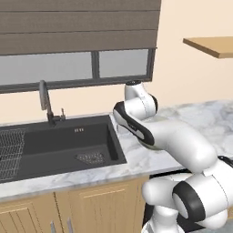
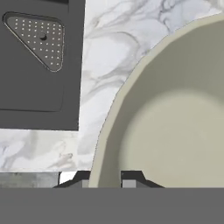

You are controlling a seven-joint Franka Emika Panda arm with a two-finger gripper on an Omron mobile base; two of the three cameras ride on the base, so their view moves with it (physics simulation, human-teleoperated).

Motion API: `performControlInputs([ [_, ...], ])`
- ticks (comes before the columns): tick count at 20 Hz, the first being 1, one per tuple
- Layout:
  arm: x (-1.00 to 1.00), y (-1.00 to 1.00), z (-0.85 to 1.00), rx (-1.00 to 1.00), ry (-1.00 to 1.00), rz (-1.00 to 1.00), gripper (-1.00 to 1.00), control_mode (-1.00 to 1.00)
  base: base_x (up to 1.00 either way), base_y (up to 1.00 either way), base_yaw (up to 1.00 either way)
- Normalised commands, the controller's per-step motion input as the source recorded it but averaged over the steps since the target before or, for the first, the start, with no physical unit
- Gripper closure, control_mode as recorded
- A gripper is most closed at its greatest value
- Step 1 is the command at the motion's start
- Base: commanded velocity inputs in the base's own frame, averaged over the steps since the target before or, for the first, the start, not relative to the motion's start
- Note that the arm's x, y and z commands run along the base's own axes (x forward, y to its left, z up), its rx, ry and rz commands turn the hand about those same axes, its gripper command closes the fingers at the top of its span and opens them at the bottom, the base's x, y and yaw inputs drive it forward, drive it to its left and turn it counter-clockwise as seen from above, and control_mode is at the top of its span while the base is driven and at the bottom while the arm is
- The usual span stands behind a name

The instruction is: Place the two vegetables and bowl onto the tray for setting up a vegetable dip station.

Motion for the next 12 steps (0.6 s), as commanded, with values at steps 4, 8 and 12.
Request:
performControlInputs([
  [4, 0.0, 0.0, 0.0, 0.0, 0.0, 0.0, 1.0, 1.0, 0.0, 0.71, -0.03],
  [8, 0.0, 0.0, 0.0, 0.0, 0.0, 0.0, 1.0, 1.0, 0.0, 0.71, -0.02],
  [12, 0.0, 0.0, 0.0, 0.0, 0.0, 0.0, 1.0, 1.0, 0.0, 0.71, -0.02],
])
